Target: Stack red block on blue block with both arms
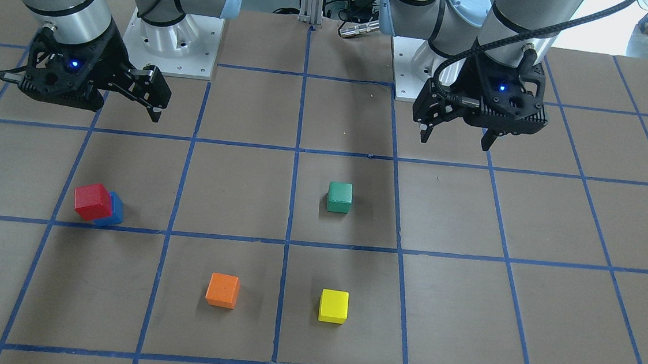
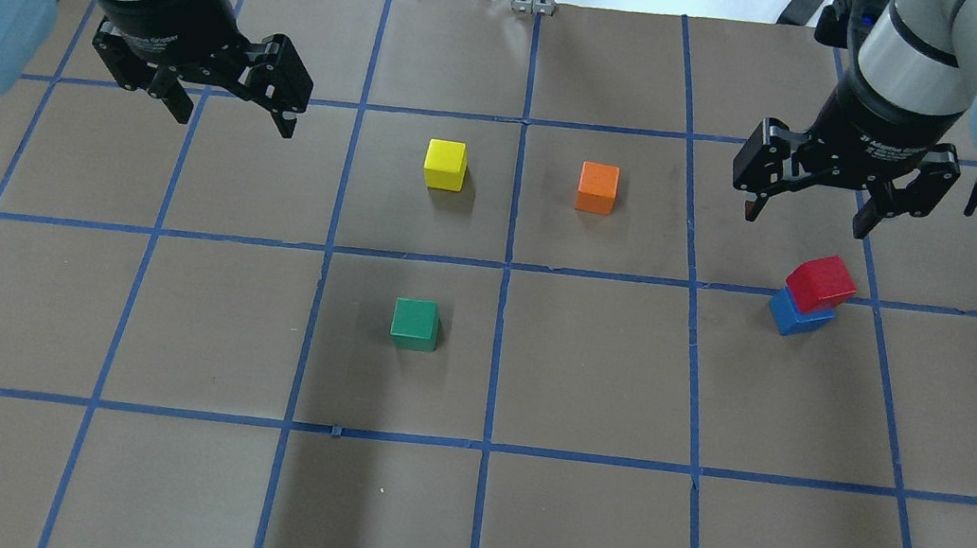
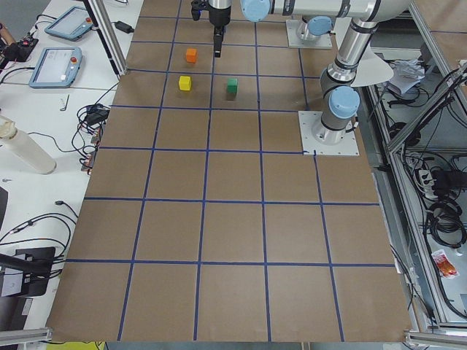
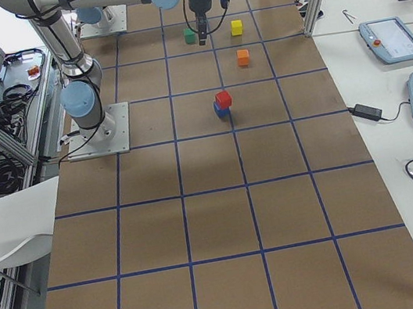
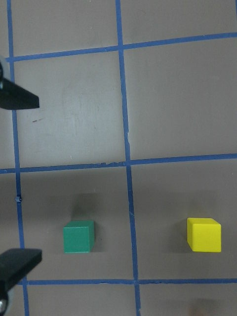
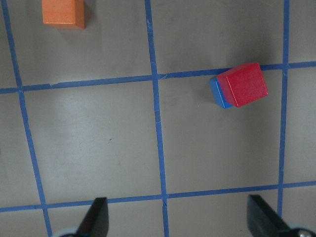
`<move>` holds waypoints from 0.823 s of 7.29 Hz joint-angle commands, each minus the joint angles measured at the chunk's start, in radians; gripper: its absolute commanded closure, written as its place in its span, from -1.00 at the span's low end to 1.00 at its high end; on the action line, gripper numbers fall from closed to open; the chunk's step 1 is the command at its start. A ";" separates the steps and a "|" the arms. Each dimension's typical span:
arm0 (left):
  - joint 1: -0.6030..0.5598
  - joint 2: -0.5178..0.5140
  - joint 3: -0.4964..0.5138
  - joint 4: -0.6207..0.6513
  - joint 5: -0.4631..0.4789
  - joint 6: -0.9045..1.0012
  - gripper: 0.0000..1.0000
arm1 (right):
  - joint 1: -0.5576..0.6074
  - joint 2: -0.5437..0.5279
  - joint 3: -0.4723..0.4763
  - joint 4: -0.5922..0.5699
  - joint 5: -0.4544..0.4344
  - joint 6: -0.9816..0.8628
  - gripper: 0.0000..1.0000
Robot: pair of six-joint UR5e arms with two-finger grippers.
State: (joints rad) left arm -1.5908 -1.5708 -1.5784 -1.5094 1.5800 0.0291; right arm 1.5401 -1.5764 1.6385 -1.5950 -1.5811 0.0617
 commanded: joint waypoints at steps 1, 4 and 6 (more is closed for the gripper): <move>0.000 0.000 0.000 0.000 0.000 0.000 -1.00 | 0.000 -0.001 -0.002 -0.008 0.004 -0.003 -1.00; 0.000 0.000 0.000 0.000 0.000 0.000 -1.00 | 0.000 -0.002 -0.003 -0.007 0.007 -0.003 -1.00; -0.001 0.000 0.000 0.000 0.000 0.000 -1.00 | 0.000 -0.004 -0.003 -0.005 0.007 -0.003 -1.00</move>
State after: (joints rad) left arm -1.5910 -1.5708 -1.5784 -1.5094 1.5800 0.0291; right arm 1.5401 -1.5787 1.6345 -1.6011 -1.5753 0.0583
